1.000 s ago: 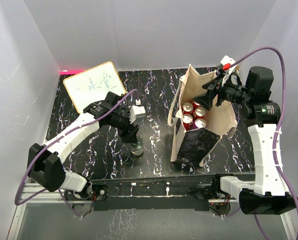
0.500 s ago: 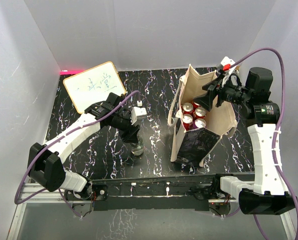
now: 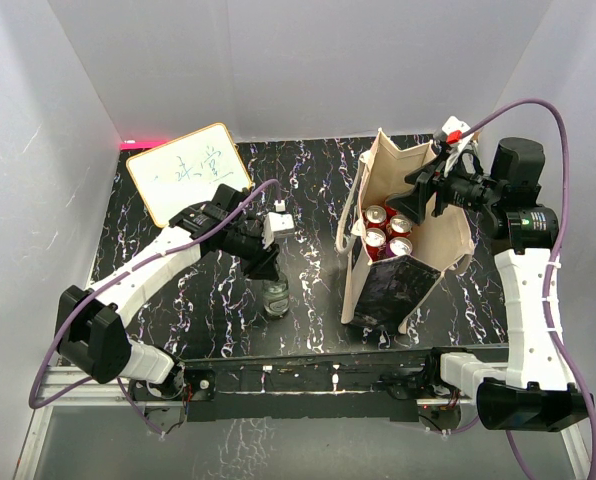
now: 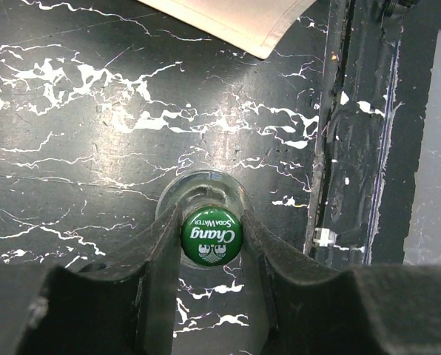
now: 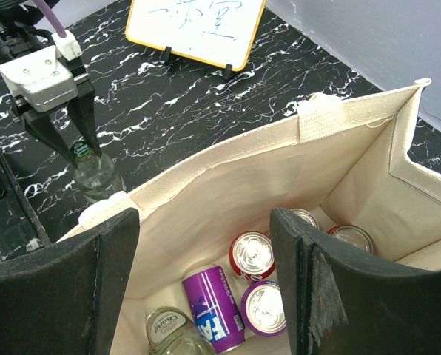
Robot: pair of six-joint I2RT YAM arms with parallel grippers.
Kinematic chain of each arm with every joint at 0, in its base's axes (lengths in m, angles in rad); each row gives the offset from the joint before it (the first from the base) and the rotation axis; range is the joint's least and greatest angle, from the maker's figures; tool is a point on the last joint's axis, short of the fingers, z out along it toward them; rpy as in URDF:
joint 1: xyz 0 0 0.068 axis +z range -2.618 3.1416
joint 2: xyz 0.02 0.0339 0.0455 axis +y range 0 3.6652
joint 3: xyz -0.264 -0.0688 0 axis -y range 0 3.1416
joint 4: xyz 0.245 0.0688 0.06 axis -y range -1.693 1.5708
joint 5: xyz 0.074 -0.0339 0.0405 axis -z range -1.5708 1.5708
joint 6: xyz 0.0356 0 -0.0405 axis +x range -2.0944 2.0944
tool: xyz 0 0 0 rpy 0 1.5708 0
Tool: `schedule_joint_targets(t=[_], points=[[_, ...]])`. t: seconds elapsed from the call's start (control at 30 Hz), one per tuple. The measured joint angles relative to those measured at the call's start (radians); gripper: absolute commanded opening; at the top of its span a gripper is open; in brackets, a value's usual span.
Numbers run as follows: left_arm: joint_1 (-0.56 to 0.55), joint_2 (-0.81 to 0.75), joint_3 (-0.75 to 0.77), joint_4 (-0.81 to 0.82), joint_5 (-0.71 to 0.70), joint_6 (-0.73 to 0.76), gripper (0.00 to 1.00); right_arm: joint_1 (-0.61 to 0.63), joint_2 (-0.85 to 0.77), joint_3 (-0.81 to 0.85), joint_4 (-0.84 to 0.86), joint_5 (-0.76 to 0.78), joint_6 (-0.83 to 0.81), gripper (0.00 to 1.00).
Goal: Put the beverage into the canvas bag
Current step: Pick up the drink from the center of the board.
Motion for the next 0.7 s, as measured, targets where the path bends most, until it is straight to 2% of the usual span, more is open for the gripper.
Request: schedule_joint_targets(t=[0.03, 0.37, 0.7], points=[[0.0, 0.0, 0.0, -0.002, 0.003, 0.0, 0.0, -0.002, 0.0, 0.0, 0.0, 0.0, 0.0, 0.74], [0.018, 0.003, 0.047, -0.082, 0.017, -0.011, 0.0, -0.027, -0.002, 0.0, 0.0, 0.004, 0.007, 0.74], [0.129, 0.013, 0.388, -0.093, 0.068, -0.168, 0.0, -0.095, -0.019, 0.0, 0.0, 0.031, 0.008, 0.74]])
